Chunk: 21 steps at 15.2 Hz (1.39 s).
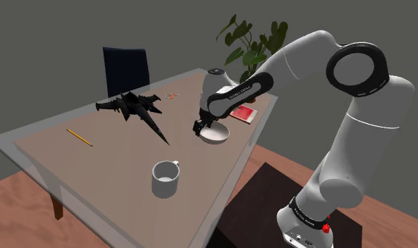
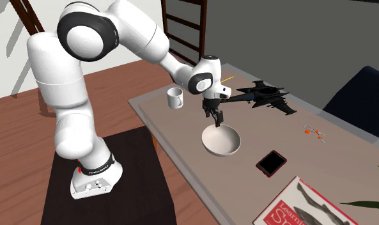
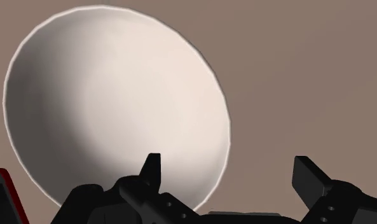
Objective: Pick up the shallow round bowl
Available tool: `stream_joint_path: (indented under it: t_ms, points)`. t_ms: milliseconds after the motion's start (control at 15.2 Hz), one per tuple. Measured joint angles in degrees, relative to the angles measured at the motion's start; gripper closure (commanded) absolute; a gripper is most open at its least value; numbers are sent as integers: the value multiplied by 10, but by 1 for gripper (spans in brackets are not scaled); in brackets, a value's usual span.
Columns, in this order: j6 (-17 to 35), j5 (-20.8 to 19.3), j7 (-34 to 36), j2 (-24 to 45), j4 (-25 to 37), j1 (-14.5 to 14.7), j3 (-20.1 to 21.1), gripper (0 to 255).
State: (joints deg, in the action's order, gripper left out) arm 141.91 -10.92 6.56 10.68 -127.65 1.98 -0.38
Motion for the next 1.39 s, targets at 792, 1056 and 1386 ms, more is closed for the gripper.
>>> stream_joint_path:
  t_ms: [792,1056,1386]
  points:
    - [33,-8,9,26,-6,1,-2,255]
    - [29,-7,8,24,-5,1,-2,255]
    - [-2,1,-1,-3,0,0,0,255]
